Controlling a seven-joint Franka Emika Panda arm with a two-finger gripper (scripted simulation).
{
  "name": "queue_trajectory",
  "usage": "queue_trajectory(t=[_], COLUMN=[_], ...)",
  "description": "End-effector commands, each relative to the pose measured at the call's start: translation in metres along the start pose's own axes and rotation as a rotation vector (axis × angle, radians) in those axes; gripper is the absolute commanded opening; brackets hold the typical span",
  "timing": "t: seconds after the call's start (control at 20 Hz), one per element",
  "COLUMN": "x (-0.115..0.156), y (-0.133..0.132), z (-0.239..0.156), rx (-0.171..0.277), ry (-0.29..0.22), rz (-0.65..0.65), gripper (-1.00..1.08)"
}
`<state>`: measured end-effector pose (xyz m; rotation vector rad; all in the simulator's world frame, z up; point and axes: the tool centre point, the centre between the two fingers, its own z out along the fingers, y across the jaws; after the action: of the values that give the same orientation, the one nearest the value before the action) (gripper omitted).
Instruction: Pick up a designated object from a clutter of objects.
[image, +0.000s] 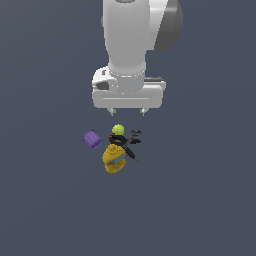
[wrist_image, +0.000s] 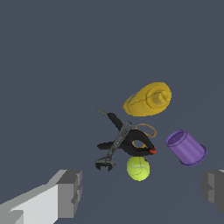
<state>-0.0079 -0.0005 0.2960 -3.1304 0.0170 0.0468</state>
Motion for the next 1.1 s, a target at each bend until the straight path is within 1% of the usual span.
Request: queue_trajectory(t=[0.0,0.15,0.45,0.8,1.05], x=[0.0000,0.0009,0.0054,0.0054,0.0057], y=[0.0000,-0.0001,-0.0004,-0.0003,0.0011], z=[0.0000,0.0005,0.0032,0.0032,0.0087], rx=[0.000,-0.005,-0.029,-0.029,-0.032], ry=[0.000,0.002,0.012,0.012,0.012], rz=[0.000,-0.002,-0.014,-0.014,-0.042], gripper=[1.00,1.00,1.00,1.00,1.00])
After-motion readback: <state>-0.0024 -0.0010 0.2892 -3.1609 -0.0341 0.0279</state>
